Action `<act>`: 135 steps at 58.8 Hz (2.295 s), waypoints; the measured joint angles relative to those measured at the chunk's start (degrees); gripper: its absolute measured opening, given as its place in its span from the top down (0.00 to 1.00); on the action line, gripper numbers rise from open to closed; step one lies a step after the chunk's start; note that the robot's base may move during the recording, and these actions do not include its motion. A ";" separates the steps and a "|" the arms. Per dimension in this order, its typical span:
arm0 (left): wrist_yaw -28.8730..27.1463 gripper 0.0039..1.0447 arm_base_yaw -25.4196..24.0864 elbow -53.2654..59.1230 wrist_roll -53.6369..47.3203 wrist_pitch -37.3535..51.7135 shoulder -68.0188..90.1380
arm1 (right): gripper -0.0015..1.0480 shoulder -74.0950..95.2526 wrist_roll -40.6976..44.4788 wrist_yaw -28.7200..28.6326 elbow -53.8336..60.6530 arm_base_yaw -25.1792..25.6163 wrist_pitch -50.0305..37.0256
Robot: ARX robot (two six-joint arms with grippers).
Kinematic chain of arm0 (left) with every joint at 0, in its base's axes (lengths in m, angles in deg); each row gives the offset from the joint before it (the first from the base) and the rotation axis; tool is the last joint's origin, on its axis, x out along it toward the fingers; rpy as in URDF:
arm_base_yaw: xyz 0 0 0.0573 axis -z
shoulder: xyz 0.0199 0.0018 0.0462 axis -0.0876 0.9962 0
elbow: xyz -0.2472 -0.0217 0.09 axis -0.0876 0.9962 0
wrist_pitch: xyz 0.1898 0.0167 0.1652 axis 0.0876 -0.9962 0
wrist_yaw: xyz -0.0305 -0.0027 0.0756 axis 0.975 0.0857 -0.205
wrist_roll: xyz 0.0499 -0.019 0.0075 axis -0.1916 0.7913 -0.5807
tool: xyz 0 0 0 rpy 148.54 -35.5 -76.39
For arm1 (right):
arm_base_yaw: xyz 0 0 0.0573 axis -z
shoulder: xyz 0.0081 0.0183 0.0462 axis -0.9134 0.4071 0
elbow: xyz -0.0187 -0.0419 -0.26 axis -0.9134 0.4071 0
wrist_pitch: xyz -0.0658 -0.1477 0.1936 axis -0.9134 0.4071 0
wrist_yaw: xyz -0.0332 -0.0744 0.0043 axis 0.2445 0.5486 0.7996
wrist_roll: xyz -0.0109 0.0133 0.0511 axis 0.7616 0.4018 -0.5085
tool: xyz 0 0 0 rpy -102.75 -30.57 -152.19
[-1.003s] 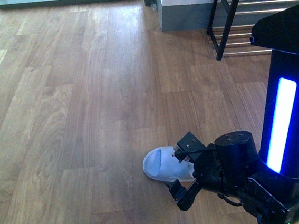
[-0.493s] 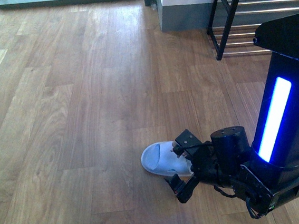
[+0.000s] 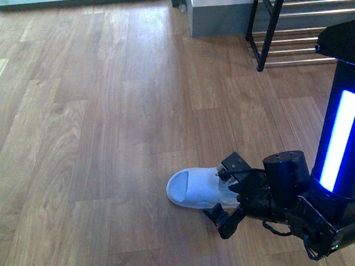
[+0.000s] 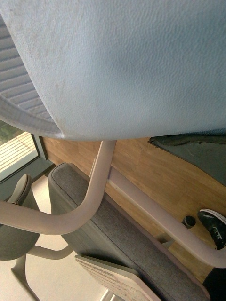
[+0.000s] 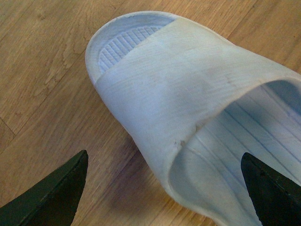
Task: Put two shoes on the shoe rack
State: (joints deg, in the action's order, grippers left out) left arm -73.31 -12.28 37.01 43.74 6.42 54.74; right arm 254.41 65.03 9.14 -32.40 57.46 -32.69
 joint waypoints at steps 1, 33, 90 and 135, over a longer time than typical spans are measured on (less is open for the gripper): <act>0.00 0.98 0.00 0.02 0.02 0.00 0.00 | 0.09 0.48 -0.57 -0.17 -0.66 -0.31 0.15; 0.00 0.98 0.00 0.00 0.00 0.00 0.00 | 0.61 2.95 -1.18 2.45 -4.57 -1.29 1.16; 0.00 0.98 0.00 0.02 0.00 0.00 0.00 | 0.98 -49.86 6.56 13.14 42.82 6.08 -16.57; 0.00 0.98 0.00 0.00 0.02 0.00 0.00 | 0.98 -88.87 7.74 8.63 67.52 11.06 -18.23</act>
State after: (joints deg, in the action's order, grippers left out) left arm -73.31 -12.28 37.01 43.76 6.42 54.74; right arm 165.54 72.76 17.77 35.12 68.52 -50.92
